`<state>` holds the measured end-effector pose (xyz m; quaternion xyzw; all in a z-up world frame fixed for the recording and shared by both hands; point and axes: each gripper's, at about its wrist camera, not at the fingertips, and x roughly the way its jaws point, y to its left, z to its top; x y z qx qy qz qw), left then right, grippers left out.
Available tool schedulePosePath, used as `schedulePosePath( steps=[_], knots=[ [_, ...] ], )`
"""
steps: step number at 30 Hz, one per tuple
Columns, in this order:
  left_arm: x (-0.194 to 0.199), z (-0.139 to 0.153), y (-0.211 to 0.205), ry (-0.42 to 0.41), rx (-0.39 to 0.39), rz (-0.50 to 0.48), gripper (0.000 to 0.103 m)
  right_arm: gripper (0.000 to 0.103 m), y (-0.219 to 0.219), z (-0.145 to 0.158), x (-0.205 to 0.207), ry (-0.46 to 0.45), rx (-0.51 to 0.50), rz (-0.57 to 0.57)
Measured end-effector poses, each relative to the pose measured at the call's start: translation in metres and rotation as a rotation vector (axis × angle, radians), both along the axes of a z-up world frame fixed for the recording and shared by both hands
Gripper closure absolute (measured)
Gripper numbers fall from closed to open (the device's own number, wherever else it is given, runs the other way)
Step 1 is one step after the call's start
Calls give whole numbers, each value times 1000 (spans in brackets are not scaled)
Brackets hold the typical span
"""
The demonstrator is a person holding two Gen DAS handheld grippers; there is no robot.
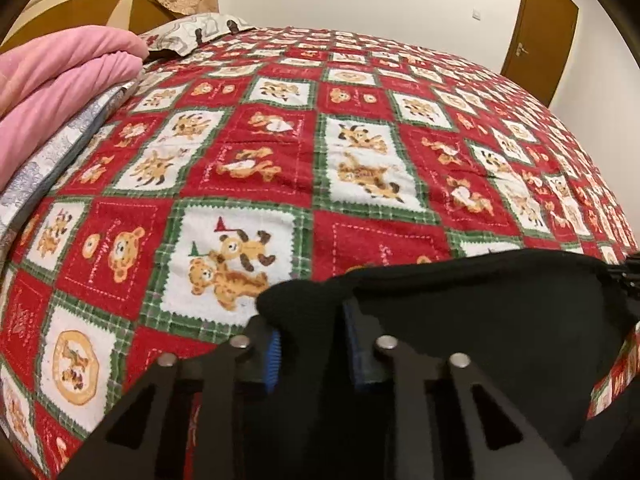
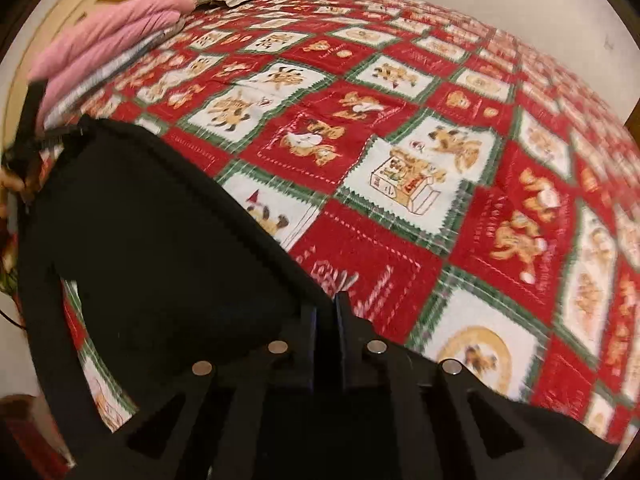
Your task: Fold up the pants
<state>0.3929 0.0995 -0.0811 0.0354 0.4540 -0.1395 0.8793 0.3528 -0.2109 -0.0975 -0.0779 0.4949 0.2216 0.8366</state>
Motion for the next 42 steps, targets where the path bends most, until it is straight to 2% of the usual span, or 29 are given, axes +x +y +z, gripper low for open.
schedulePosePath(
  steps=[2, 7, 12, 15, 19, 22, 24, 27, 31, 32, 33, 37, 39, 40, 41, 42],
  knots=[
    [-7, 8, -4, -27, 3, 2, 85, 99, 7, 13, -17, -48, -29, 3],
    [-44, 49, -3, -188, 28, 8, 85, 99, -6, 69, -73, -187, 58, -102],
    [-104, 94, 15, -365, -26, 12, 85, 99, -5, 112, -149, -322, 114, -126],
    [-138, 98, 31, -414, -67, 22, 85, 99, 7, 115, -200, -360, 127, -106],
    [-180, 79, 50, -447, -65, 27, 82, 99, 31, 83, -256, -358, 75, -73],
    [-201, 51, 58, -439, -21, 29, 74, 99, 44, 42, -277, -312, 36, -71],
    [-207, 27, 60, -406, 35, 46, 65, 99, 52, 18, -285, -281, 11, -73],
    [-212, 3, 68, -373, 62, 82, 52, 99, 69, -11, -298, -301, -90, -56],
    [-226, -7, 86, -386, 50, 149, 12, 96, 80, -22, -310, -366, -193, -47],
    [-230, -8, 93, -385, 50, 167, 6, 95, 81, -21, -310, -366, -208, -47],
    [-233, -9, 99, -379, 52, 181, 5, 94, 82, -20, -311, -363, -214, -46],
    [-251, -16, 122, -336, 58, 211, 3, 85, 69, -10, -314, -304, -136, -40],
    [-259, -17, 124, -326, 91, 216, 3, 70, 65, -1, -317, -269, -65, -39],
    [-262, -16, 124, -332, 96, 217, 3, 50, 65, 6, -318, -263, -25, -41],
    [-265, -16, 125, -340, 101, 227, 2, 35, 65, 12, -320, -274, -3, -48],
    [-266, -16, 126, -346, 99, 236, 2, 33, 64, 20, -321, -299, 18, -52]
  ],
)
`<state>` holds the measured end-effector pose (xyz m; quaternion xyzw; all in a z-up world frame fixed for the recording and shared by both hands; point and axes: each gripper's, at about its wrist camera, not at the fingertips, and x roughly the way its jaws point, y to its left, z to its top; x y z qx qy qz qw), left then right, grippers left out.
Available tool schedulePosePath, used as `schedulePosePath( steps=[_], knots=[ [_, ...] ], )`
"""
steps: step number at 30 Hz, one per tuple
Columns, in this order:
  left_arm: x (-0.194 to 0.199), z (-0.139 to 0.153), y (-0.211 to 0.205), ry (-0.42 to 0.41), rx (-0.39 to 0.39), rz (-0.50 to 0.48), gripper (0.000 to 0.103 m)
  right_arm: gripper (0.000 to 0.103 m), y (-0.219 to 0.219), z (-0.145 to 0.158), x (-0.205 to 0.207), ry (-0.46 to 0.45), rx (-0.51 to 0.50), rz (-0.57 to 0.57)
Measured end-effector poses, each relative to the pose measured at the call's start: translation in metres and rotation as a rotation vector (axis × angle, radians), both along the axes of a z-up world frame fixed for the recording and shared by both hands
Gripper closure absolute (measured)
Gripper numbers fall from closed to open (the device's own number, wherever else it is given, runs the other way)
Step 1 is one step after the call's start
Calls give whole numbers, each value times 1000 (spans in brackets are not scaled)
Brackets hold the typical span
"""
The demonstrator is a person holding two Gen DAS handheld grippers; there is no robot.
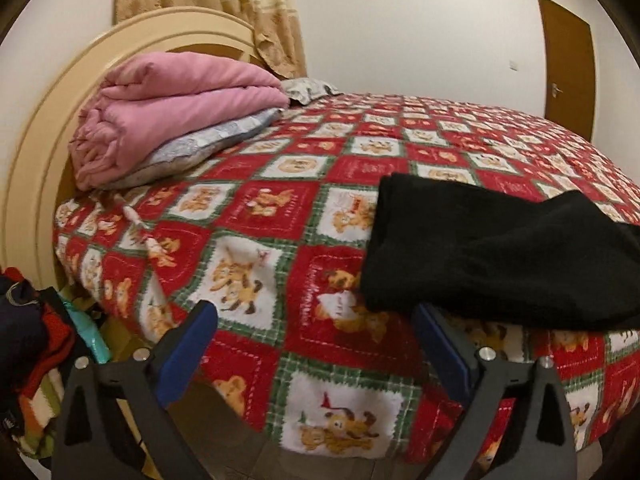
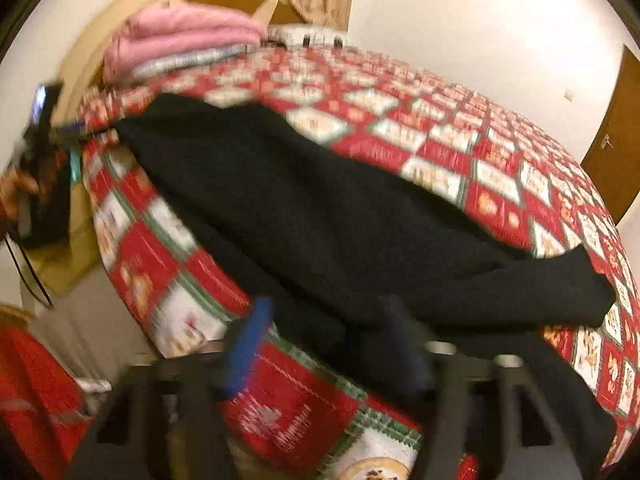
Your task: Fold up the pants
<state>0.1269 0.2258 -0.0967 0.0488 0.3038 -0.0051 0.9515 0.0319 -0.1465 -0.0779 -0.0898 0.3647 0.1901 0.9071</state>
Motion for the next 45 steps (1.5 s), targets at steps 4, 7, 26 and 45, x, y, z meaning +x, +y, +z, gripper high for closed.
schedulePosePath(
  steps=[4, 7, 26, 45],
  knots=[
    [9, 0, 6, 30, -43, 1, 1, 33, 18, 29, -1, -70, 66, 31],
    [12, 8, 18, 119, -196, -18, 3, 33, 37, 41, 0, -112, 81, 57],
    [32, -4, 3, 239, -832, -17, 52, 33, 42, 19, 7, -26, 261, -28],
    [36, 5, 10, 95, -370, 77, 39, 33, 30, 17, 35, 29, 360, -66]
  ],
)
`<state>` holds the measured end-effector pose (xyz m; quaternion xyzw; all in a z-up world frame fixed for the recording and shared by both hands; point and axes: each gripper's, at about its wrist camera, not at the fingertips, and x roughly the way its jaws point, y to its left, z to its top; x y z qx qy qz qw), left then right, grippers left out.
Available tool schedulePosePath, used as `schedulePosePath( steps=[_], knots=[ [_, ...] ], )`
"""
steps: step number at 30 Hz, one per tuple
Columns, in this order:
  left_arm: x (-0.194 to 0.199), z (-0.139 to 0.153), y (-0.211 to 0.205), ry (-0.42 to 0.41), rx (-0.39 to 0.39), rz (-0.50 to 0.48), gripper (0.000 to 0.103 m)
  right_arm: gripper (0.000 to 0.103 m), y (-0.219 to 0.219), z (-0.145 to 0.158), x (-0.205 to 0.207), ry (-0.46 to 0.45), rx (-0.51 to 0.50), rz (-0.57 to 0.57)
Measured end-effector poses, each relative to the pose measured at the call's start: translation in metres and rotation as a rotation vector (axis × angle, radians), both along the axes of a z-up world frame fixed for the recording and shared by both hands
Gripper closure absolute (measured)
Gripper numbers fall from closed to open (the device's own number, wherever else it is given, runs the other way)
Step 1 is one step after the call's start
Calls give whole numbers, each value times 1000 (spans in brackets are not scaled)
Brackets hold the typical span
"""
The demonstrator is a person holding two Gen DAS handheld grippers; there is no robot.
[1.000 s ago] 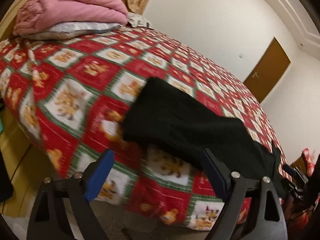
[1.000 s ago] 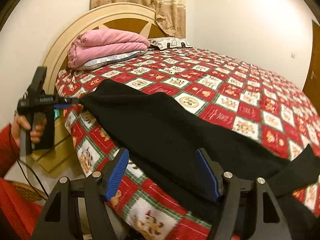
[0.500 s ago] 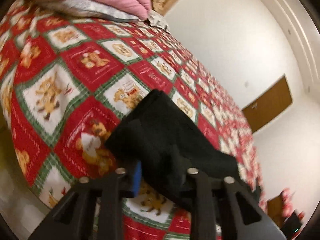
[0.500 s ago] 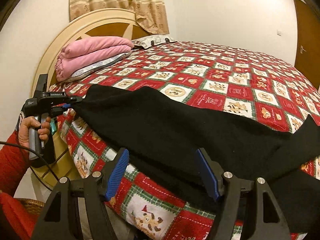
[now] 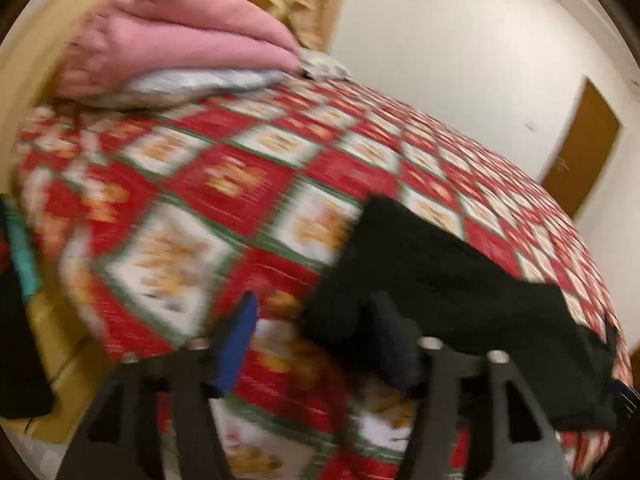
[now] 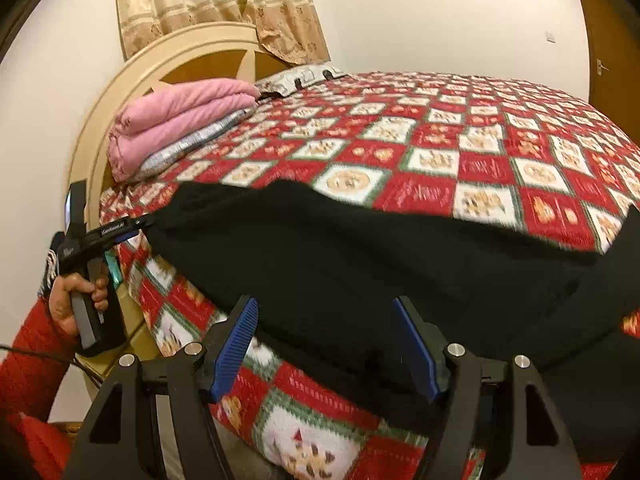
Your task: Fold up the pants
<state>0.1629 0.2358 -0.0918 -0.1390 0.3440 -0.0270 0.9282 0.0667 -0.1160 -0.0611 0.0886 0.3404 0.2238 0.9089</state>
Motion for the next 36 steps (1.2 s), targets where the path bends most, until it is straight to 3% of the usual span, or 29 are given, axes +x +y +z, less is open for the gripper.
schedulePosePath(
  steps=[3, 7, 9, 13, 14, 16, 17, 22, 24, 29, 33, 36],
  knots=[
    [-13, 24, 1, -83, 21, 43, 39, 33, -1, 16, 23, -49, 33, 23],
    [-8, 39, -48, -144, 145, -73, 39, 29, 10, 26, 86, -29, 133, 77],
    [3, 31, -75, -131, 170, -125, 39, 29, 20, 22, 117, 3, 167, 95],
    [28, -6, -99, 10, 191, -89, 38, 29, 51, 0, 165, 82, 133, 128],
    [23, -9, -103, -20, 239, -74, 37, 29, 57, -8, 169, 115, 139, 148],
    [16, -12, -116, -62, 350, -75, 36, 29, 70, -25, 171, 210, 146, 200],
    [12, -10, -119, -68, 355, -70, 34, 29, 73, -28, 167, 224, 148, 208],
    [18, -12, -111, -63, 311, -47, 24, 29, 74, -17, 142, 171, 168, 252],
    [18, -14, -116, -73, 333, -35, 23, 28, 80, -17, 145, 180, 184, 295],
    [18, -15, -117, -69, 332, -33, 23, 28, 86, -16, 162, 210, 219, 284],
    [18, -15, -117, -64, 332, -43, 23, 28, 74, -6, 150, 158, 217, 243],
    [18, -15, -117, -64, 332, -43, 22, 28, 59, -7, 135, 171, 229, 253]
  ],
)
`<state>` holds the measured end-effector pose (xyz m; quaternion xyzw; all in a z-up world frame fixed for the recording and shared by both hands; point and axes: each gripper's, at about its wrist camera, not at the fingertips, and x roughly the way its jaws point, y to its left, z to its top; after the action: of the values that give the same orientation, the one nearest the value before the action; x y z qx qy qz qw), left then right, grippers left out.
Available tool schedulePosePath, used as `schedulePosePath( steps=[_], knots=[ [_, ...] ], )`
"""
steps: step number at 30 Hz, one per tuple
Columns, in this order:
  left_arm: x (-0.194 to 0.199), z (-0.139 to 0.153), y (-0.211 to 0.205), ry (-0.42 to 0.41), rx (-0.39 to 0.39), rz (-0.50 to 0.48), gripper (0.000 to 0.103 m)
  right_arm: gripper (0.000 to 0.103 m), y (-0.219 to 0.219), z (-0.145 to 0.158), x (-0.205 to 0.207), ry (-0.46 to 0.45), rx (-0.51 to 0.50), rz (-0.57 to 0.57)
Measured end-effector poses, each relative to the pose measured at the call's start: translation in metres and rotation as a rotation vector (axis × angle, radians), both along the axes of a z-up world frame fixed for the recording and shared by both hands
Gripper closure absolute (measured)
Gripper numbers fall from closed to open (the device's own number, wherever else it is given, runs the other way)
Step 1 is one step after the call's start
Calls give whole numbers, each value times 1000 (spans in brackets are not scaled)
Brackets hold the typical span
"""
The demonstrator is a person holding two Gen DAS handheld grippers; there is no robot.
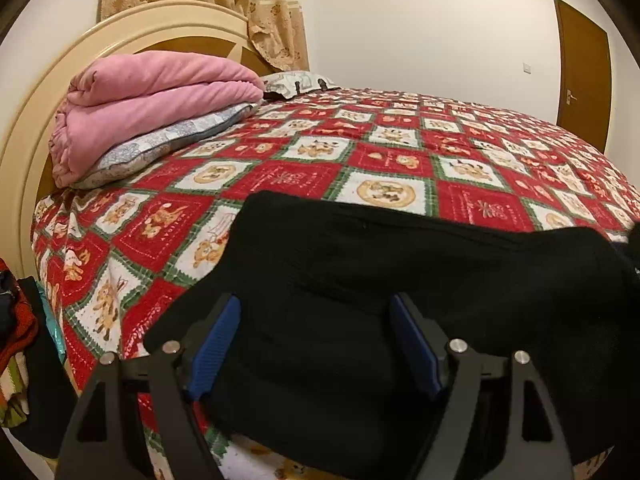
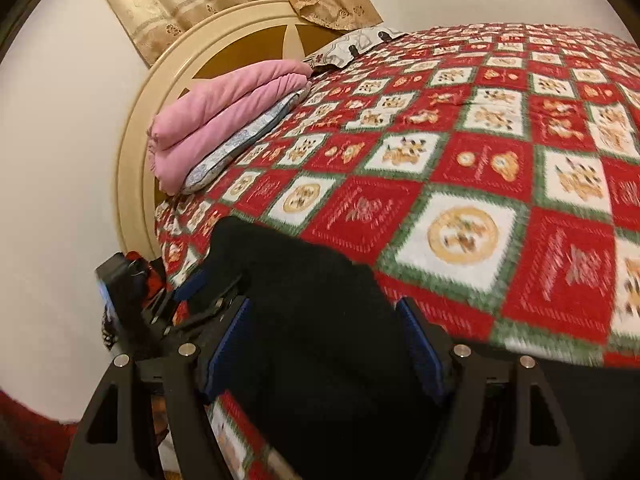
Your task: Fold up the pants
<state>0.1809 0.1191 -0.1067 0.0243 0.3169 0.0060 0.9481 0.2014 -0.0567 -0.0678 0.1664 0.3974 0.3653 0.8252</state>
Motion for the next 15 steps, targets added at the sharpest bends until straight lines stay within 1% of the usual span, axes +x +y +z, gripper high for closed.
schedulePosePath(
  steps=[2, 3, 5, 7, 9, 12, 15],
  knots=[
    [0, 0, 0, -1, -2, -2, 22, 28, -2, -6, -2, 35, -15, 24],
    [0, 0, 0, -1, -1, -1, 22, 28, -1, -9, -2, 50, -41, 39],
    [0, 0, 0, 0, -1, 0, 22, 28, 2, -12, -2, 45, -84, 73],
    [0, 0, 1, 1, 0, -2, 22, 28, 13, -12, 0, 40, -121, 145],
    [0, 0, 1, 1, 0, -3, 22, 27, 20, -9, 4, 13, -129, 193],
    [0, 0, 0, 3, -1, -1, 22, 27, 19, -2, 15, -28, -110, 155],
    [0, 0, 2, 5, -2, 0, 22, 27, 17, -4, 20, -31, -123, 123]
  ],
)
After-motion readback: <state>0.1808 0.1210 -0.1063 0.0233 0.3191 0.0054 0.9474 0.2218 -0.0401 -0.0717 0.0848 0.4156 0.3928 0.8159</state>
